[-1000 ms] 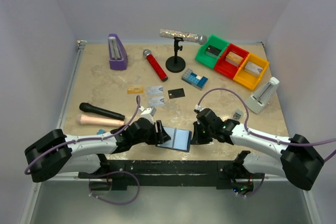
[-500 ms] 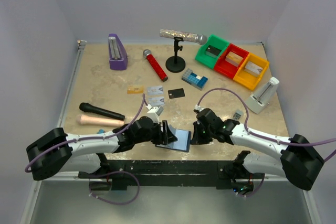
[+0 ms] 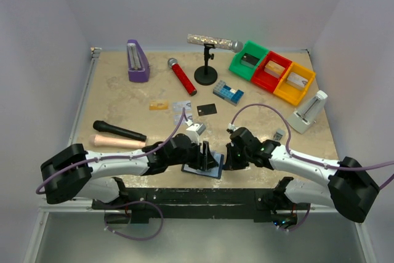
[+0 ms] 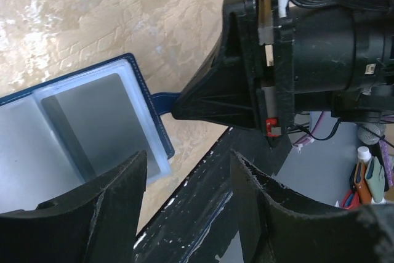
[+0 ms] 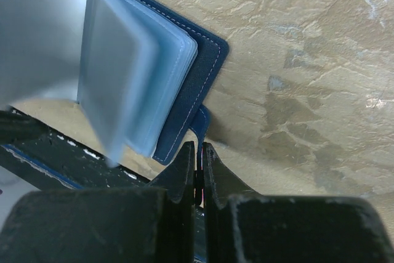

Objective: Take the credit cards out of the card holder
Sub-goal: Remove the credit card from the card holder.

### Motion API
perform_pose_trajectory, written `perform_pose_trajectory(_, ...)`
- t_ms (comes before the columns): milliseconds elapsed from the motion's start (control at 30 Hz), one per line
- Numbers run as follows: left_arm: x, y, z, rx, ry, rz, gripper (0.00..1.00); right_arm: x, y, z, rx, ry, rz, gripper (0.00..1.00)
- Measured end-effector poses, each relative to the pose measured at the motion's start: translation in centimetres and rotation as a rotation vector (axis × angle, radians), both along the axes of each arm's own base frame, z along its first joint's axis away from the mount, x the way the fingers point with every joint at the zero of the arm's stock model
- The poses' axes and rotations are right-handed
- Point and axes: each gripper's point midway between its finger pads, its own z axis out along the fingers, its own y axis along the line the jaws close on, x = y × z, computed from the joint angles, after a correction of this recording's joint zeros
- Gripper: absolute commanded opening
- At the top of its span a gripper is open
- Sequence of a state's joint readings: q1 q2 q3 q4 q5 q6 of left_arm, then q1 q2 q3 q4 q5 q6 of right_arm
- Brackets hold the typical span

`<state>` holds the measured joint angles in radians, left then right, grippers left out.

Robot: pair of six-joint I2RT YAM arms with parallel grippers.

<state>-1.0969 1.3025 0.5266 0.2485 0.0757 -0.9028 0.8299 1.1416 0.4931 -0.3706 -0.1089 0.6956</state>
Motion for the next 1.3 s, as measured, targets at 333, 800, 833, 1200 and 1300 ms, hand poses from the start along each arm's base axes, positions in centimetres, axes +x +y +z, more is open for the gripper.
perform_pose_trajectory(333, 0.4, 0.5, -0.3, 0.046, -0.017, 0.034, 0.61, 0.1, 0.0, 0.1, 0.005, -0.005, 0.000, 0.00)
perform_pose_trajectory(800, 2.4, 3.4, -1.4, 0.202, -0.126, 0.108, 0.66, 0.3, 0.9, 2.2, 0.086, -0.054, 0.012, 0.00)
perform_pose_trajectory(833, 2.6, 3.4, -1.4, 0.213, -0.134, 0.109, 0.66, 0.4, 1.1, 2.5, 0.100, -0.063, 0.015, 0.00)
perform_pose_trajectory(1200, 3.7, 2.4, -0.9, 0.250, -0.179, 0.095, 0.66, 0.1, 1.8, 3.9, 0.165, -0.076, 0.039, 0.00)
perform_pose_trajectory(1300, 3.7, 2.3, -1.5, 0.272, -0.170, 0.091, 0.65, 0.1, 1.8, 3.9, 0.165, -0.076, 0.039, 0.00)
